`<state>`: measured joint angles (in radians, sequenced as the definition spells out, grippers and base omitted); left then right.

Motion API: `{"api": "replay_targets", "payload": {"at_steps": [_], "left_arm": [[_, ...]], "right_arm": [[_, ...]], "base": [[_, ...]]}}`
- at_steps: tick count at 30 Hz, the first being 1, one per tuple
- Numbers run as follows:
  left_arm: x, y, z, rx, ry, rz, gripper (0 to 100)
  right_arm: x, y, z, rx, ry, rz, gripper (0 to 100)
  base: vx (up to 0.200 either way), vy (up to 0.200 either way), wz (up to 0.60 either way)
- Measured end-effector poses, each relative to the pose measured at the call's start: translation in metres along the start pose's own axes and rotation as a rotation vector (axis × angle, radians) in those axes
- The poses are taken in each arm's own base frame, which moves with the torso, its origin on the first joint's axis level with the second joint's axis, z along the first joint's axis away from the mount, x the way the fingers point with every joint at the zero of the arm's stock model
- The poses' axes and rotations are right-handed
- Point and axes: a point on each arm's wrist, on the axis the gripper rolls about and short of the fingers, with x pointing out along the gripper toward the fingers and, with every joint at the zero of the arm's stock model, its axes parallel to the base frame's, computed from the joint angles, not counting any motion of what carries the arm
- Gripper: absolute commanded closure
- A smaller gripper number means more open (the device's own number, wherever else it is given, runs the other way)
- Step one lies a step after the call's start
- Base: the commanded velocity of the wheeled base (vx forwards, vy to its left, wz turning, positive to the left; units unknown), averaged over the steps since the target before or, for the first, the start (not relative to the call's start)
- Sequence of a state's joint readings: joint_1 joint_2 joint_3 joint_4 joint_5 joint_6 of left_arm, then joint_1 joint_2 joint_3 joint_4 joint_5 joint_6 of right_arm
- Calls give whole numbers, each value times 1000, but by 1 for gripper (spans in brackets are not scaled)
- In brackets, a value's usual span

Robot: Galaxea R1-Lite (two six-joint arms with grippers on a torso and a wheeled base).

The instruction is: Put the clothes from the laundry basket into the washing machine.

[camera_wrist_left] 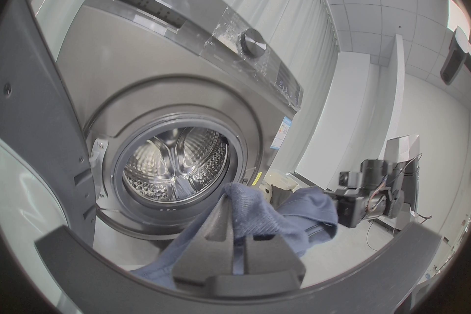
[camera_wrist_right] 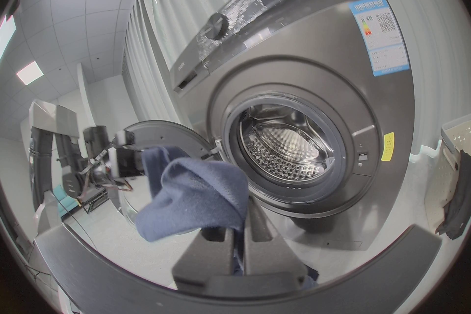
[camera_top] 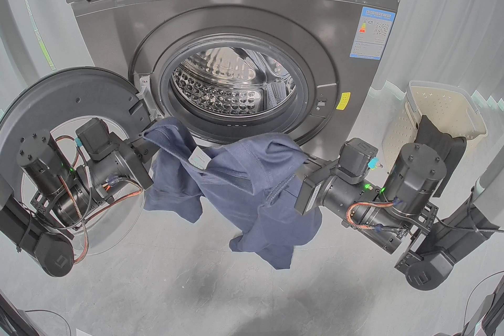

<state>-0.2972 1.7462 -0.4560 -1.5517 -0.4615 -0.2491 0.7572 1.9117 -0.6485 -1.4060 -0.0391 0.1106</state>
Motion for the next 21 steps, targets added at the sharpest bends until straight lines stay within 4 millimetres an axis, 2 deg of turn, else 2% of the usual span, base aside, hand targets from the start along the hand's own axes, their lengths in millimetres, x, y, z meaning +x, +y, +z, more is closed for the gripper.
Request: {"api": "replay_targets", "payload": {"at_steps": [1,9,14,21], "left_arm": [[-1,-1,2,3,-7,-3,100],[-2,-7,17,24,-58,-21,100],[-2,-9,23,32,-80,-26,100],[-2,-10,26,25,-89,-31,100]], "right_arm": [[2,-2,-2,-1,2,-6,0],[17,-13,-26,-11,55,-37,0],[14,-13,-46,-17,124,-32,0],[12,-12,-61,-18,176,-27,0]], "base": [[0,0,0],[0,0,0],[0,0,0],[0,0,0]]}}
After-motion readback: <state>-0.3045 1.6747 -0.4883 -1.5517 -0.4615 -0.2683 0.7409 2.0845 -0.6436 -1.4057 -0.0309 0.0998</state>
